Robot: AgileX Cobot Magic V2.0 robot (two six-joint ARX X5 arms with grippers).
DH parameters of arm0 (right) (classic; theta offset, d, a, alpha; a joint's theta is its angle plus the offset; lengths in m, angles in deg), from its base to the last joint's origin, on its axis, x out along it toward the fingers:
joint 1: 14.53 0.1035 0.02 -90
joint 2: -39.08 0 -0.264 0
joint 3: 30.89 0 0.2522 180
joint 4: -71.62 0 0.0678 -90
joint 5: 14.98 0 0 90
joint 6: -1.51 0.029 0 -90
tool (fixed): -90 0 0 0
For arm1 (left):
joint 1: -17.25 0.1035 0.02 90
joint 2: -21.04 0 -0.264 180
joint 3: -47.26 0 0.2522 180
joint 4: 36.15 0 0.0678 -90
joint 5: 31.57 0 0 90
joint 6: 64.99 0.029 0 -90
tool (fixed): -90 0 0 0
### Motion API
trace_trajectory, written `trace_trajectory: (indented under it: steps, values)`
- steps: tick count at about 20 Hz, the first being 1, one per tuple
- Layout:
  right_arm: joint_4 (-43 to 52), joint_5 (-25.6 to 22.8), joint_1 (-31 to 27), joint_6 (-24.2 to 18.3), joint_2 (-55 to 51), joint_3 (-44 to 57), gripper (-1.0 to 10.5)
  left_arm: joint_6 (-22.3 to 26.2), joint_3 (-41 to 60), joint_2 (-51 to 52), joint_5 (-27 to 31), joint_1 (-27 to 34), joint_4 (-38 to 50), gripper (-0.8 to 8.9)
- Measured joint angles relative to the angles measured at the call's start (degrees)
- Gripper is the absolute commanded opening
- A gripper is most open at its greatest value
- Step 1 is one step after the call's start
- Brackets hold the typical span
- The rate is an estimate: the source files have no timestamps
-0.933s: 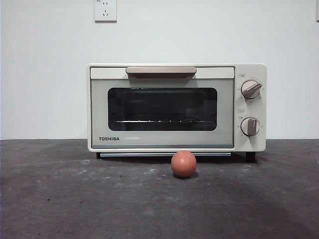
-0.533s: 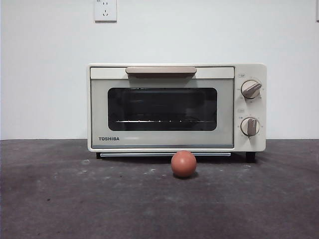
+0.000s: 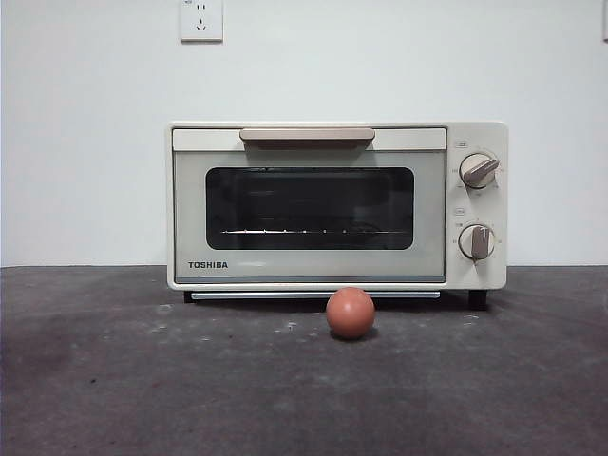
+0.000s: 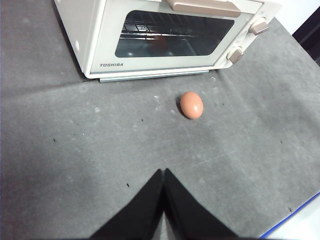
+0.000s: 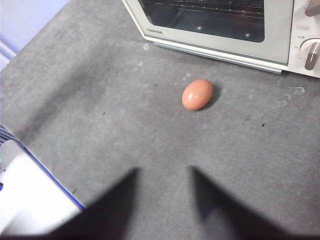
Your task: Eggoven
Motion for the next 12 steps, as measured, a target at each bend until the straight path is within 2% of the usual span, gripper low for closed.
trace_trajectory:
  steps: [6, 9, 12]
  values:
    - [0.5, -1.0, 0.1, 4.5, 2.3, 0.0, 4.3, 0.3, 0.0, 0.0, 0.0, 0.0, -0.1, 0.07]
    - [3.6, -1.3, 2.1, 7.5, 5.4, 0.0, 4.3, 0.5, 0.0, 0.0, 0.0, 0.0, 0.0, 0.07]
    - [9.0, -6.7, 7.8, 11.7, 10.4, 0.0, 4.3, 0.6, 0.0, 0.0, 0.0, 0.0, 0.1, 0.07]
